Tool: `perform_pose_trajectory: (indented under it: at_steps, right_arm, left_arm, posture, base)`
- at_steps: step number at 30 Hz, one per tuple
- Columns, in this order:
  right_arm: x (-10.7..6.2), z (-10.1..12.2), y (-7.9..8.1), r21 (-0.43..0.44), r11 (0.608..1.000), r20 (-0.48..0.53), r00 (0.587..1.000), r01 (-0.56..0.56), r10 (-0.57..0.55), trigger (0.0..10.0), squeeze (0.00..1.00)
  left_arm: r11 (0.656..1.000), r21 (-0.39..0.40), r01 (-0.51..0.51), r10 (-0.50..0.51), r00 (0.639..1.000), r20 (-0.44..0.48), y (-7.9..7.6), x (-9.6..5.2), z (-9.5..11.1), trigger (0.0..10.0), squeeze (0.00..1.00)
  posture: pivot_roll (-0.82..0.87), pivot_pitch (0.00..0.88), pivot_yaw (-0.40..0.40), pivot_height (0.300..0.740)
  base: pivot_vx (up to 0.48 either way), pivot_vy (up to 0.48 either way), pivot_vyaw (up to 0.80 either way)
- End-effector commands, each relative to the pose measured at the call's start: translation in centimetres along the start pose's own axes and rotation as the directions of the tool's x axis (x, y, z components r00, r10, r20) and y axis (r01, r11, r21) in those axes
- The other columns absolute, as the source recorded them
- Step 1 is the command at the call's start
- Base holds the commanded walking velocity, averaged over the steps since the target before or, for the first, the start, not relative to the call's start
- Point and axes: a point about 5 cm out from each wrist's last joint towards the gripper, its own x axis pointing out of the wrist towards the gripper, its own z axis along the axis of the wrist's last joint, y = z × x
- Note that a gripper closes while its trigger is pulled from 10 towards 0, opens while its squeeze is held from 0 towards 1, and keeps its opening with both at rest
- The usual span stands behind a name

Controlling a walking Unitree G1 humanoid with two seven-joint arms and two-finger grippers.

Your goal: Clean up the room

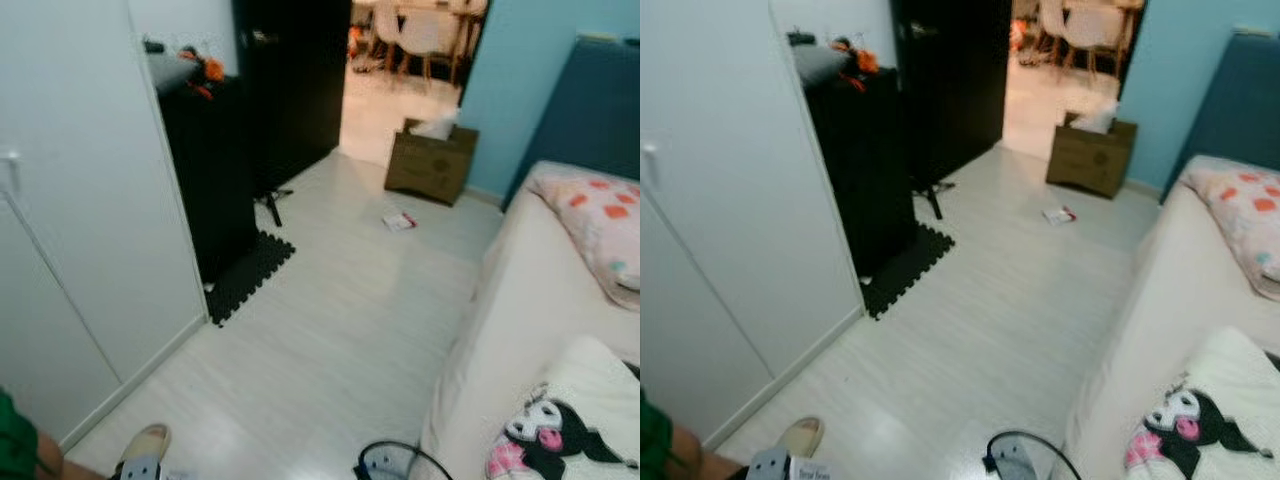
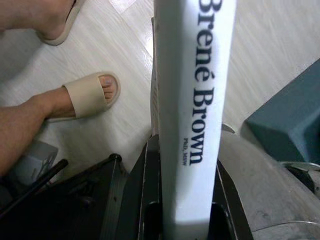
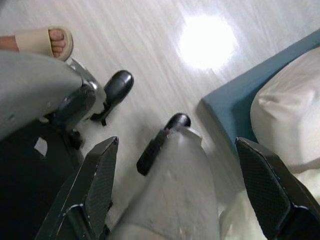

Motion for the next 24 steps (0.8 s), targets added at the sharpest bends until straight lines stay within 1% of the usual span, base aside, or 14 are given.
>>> perform_pose_trajectory:
  at_steps: [1,2,4,9,10,11,13,14,16,17,19,21,24]
  right_arm:
    - [-0.2,-1.6,-0.1,0.03,1.0,-0.048,0.999,0.001,0.0,10.0,0.0]
    - [-0.2,-1.9,-0.1,0.052,0.999,-0.055,0.999,0.001,0.002,10.0,0.0]
    - [-0.2,-2.1,-0.1,0.057,0.998,-0.055,0.998,0.004,-0.001,10.0,0.0]
    - [-0.3,-2.5,-0.2,0.032,0.999,-0.076,0.997,0.006,-0.004,10.0,0.0]
    - [-0.3,-2.9,-0.3,0.029,0.999,-0.099,0.995,0.013,-0.01,10.0,0.0]
    - [-0.3,-2.9,-0.3,0.029,0.999,-0.099,0.995,0.013,-0.01,10.0,0.0]
    - [-0.6,-4.2,-0.6,0.028,0.999,-0.157,0.987,0.034,-0.029,10.0,0.0]
    - [-0.6,-4.2,-0.6,0.028,0.999,-0.157,0.987,0.034,-0.029,10.0,0.0]
    - [-0.8,-5.1,-0.9,0.042,0.998,-0.188,0.981,0.054,-0.045,10.0,0.0]
    - [-0.8,-5.1,-0.9,0.042,0.998,-0.188,0.981,0.054,-0.045,10.0,0.0]
    - [-1.0,-5.9,-1.0,0.042,0.996,-0.211,0.975,0.079,-0.069,10.0,0.0]
    - [-1.0,-6.1,-1.0,0.042,0.995,-0.216,0.973,0.086,-0.074,10.0,0.0]
    - [-0.8,-5.3,-1.0,0.043,0.997,-0.205,0.977,0.064,-0.054,10.0,0.0]
  left_arm:
    - [1.0,0.001,0.0,0.0,1.0,0.007,0.0,0.0,0.1,10.0,0.0]
    - [1.0,0.001,0.0,0.0,1.0,0.007,0.0,0.0,0.1,10.0,0.0]
    - [1.0,0.001,0.0,0.0,1.0,0.007,0.0,0.0,0.1,10.0,0.0]
    - [1.0,0.003,0.004,-0.004,1.0,0.003,0.0,0.0,-0.1,10.0,0.0]
    - [1.0,0.004,0.006,-0.006,1.0,0.004,-0.1,0.0,-0.1,10.0,0.0]
    - [1.0,0.004,0.006,-0.006,1.0,0.004,-0.1,0.0,-0.1,10.0,0.0]
    - [1.0,0.012,0.013,-0.013,1.0,0.008,-0.2,0.0,0.0,10.0,0.0]
    - [1.0,0.012,0.013,-0.013,1.0,0.008,-0.2,0.0,0.0,10.0,0.0]
    - [1.0,0.012,0.016,-0.016,1.0,0.013,-0.2,0.0,0.2,10.0,0.0]
    - [1.0,0.012,0.016,-0.016,1.0,0.013,-0.2,0.0,0.2,10.0,0.0]
    - [1.0,0.012,0.017,-0.017,1.0,0.015,-0.2,0.0,0.2,10.0,0.0]
    - [1.0,0.013,0.018,-0.018,1.0,0.015,-0.1,0.0,0.2,10.0,0.0]
    - [1.0,0.015,0.02,-0.02,1.0,0.014,-0.1,0.0,0.2,10.0,0.0]
  posture:
    - [0.15,0.0,-0.066,0.74]
    - [0.15,0.0,-0.065,0.74]
    - [0.15,0.0,-0.066,0.74]
    - [0.15,0.0,-0.067,0.74]
    - [0.15,0.0,-0.068,0.74]
    - [0.15,0.0,-0.068,0.74]
    - [0.16,0.0,-0.07,0.74]
    - [0.16,0.0,-0.07,0.74]
    - [0.15,0.0,-0.068,0.74]
    - [0.15,0.0,-0.068,0.74]
    - [0.15,0.0,-0.064,0.74]
    - [0.15,0.0,-0.063,0.74]
    - [0.15,0.0,-0.063,0.74]
  base:
    - [0.0,0.0,0.0]
    - [0.0,0.0,0.0]
    - [0.0,0.0,0.0]
    - [0.0,0.0,0.0]
    - [0.0,0.0,0.0]
    - [0.0,0.0,0.0]
    - [0.0,0.0,0.0]
    - [0.0,0.0,0.0]
    - [0.0,0.0,0.0]
    - [0.0,0.0,0.0]
    - [0.0,0.0,0.0]
    - [0.0,0.0,0.0]
    - [0.0,0.0,0.0]
